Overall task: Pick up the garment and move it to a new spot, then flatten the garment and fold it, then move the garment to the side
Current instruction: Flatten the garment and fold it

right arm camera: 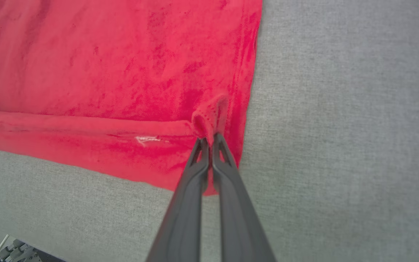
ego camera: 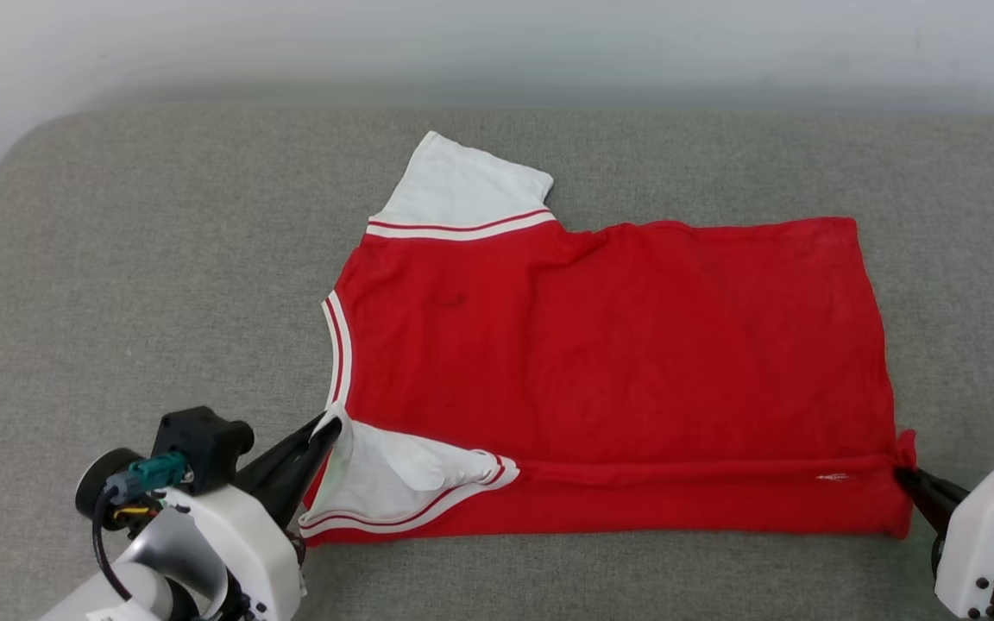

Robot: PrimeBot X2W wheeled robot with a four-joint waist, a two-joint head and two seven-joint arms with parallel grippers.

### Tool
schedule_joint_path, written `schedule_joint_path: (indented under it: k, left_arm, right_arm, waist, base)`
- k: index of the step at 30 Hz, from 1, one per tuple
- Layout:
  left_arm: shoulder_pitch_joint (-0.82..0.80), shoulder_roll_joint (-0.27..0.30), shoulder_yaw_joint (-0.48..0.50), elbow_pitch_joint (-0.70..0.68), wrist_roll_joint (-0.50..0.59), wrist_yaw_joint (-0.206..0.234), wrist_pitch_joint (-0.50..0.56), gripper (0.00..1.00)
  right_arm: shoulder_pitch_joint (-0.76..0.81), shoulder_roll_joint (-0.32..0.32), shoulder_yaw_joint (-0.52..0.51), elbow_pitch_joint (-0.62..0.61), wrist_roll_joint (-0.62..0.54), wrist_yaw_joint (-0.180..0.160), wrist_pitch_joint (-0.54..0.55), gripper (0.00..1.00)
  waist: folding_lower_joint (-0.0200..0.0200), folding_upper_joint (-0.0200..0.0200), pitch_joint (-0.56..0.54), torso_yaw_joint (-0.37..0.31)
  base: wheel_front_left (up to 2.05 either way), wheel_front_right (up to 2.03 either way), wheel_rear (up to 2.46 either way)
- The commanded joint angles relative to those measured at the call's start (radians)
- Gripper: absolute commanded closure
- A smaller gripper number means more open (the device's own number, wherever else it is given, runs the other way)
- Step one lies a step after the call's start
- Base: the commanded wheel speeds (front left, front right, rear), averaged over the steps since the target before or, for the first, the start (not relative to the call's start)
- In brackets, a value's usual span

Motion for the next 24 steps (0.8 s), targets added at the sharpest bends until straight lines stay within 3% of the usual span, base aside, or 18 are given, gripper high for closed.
schedule_joint_path:
  k: [1,18,19,20,21,24]
  left_arm:
    - [-0.022,-0.008,-0.002,0.015,0.008,-0.006,0.005,1.00]
    - [-0.163,-0.097,-0.048,0.254,0.030,-0.049,0.044,1.00]
    - [-0.167,-0.098,-0.055,0.266,0.032,-0.051,0.052,1.00]
    - [-0.175,-0.100,-0.059,0.277,0.040,-0.051,0.055,0.55]
    - [-0.180,-0.106,-0.063,0.287,0.044,-0.051,0.054,0.00]
    - [-0.181,-0.120,-0.071,0.317,0.056,-0.045,0.042,0.00]
  right_arm:
    - [-0.024,-0.005,0.006,0.012,-0.013,-0.001,0.005,1.00]
    - [-0.142,0.001,0.048,0.147,-0.069,-0.001,-0.012,1.00]
    - [-0.147,-0.003,0.052,0.153,-0.075,-0.001,-0.016,0.87]
    - [-0.153,-0.007,0.055,0.160,-0.079,-0.001,-0.025,0.00]
    - [-0.159,-0.007,0.058,0.169,-0.082,-0.001,-0.032,0.00]
    - [-0.165,-0.017,0.076,0.186,-0.083,-0.001,-0.058,0.00]
  waist:
    - [-0.0002,0.0000,0.015,0.002]
    - [-0.0002,0.0000,0.077,0.001]
    - [-0.0002,0.0000,0.077,0.000]
    - [-0.0002,0.0000,0.077,0.000]
    - [-0.0002,0.0000,0.076,0.000]
    - [-0.0002,0.0000,0.065,0.001]
  base:
    - [0.00,0.00,0.00]
    - [0.00,0.00,0.00]
    - [0.00,0.00,0.00]
    - [0.00,0.00,0.00]
    - [0.00,0.00,0.00]
    - [0.00,0.00,0.00]
